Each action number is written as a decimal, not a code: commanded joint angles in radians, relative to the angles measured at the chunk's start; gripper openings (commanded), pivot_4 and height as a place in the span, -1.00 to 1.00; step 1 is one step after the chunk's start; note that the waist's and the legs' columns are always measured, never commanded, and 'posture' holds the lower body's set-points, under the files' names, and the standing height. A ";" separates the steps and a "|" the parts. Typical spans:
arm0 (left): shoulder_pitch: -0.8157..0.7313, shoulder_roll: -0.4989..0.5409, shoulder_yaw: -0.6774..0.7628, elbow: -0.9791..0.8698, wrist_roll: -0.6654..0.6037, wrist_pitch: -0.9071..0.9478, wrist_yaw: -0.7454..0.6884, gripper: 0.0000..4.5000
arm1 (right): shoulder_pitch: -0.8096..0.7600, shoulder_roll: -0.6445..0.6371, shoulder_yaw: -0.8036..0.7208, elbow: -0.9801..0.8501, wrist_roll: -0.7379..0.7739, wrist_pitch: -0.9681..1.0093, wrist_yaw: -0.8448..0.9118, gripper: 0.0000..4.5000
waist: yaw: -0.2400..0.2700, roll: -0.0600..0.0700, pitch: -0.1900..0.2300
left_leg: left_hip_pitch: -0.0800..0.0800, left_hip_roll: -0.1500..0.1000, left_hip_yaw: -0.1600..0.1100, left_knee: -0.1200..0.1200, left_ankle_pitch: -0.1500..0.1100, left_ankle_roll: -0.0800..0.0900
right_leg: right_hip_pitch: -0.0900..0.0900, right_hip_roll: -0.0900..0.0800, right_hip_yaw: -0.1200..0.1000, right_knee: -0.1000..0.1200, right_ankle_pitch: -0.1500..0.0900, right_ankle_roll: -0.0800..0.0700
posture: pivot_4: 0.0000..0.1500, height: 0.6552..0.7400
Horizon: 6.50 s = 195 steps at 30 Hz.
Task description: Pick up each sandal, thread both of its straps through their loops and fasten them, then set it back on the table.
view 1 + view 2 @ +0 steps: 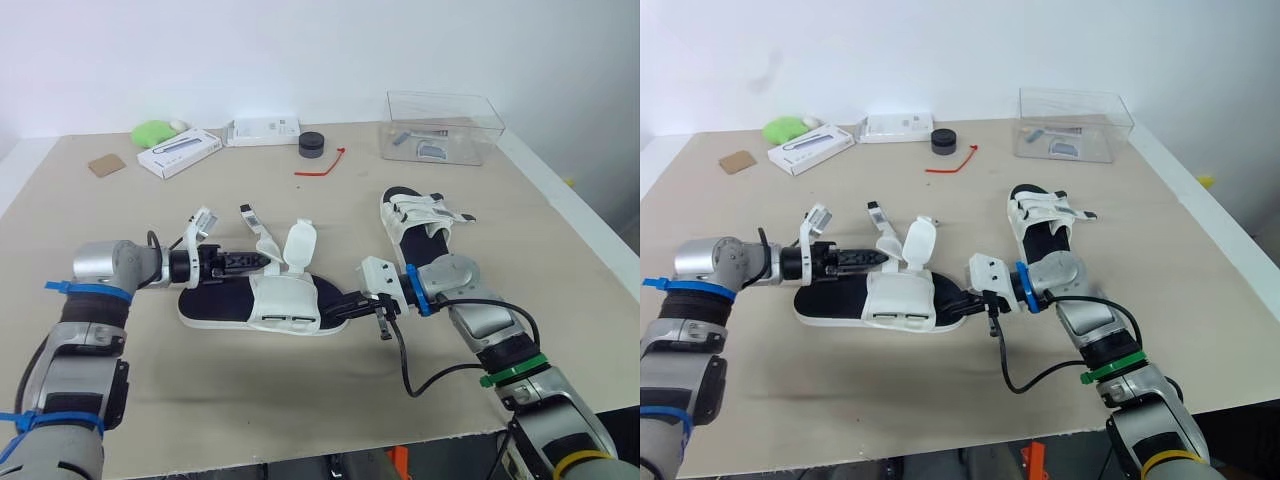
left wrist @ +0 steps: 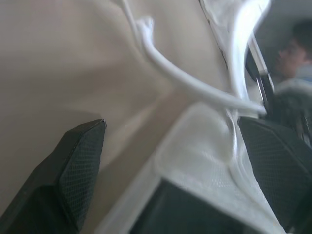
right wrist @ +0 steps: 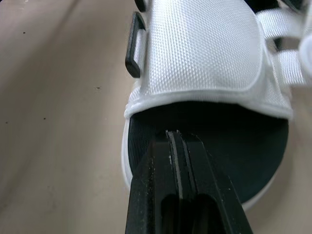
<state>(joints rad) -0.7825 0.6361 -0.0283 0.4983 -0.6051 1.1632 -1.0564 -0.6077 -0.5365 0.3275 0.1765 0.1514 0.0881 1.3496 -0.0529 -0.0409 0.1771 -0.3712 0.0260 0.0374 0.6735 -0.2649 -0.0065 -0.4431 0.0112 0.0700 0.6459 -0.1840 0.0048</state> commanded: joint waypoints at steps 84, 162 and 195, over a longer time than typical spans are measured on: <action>0.237 -0.136 -0.034 -0.466 0.378 -1.063 -0.003 -0.99 | 0.011 -0.032 0.007 -0.046 -0.012 -0.021 0.014 -1.00 | 0.007 -0.001 0.000 | 0.001 0.002 0.000 -0.002 -0.004 -0.008 | -0.001 0.000 0.004 0.000 0.001 -0.005 | 1.00 1.00; 0.101 -0.010 -0.117 -0.391 0.149 -0.771 -0.062 0.97 | -0.065 -0.006 0.017 0.084 -0.052 -0.094 0.055 -1.00 | 0.006 -0.001 0.000 | 0.001 0.002 0.000 0.000 -0.002 -0.003 | 0.000 0.001 0.000 0.001 -0.003 -0.002 | 1.00 1.00; -0.008 -0.101 -0.249 -0.046 0.512 -1.641 -0.318 0.97 | -0.059 -0.019 0.013 0.067 -0.050 -0.075 0.043 -1.00 | 0.006 -0.001 0.000 | 0.001 0.001 0.002 0.000 -0.002 -0.003 | 0.000 0.001 0.001 0.000 -0.002 -0.001 | 1.00 1.00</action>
<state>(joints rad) -0.7757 0.5267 -0.2698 0.4472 -0.1056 -0.4446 -1.3557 -0.6677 -0.5386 0.3483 0.2605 0.1116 0.0070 1.3937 -0.0465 -0.0417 0.1771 -0.3705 0.0273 0.0392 0.6738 -0.2669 -0.0092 -0.4426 0.0121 0.0714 0.6463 -0.1858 0.0038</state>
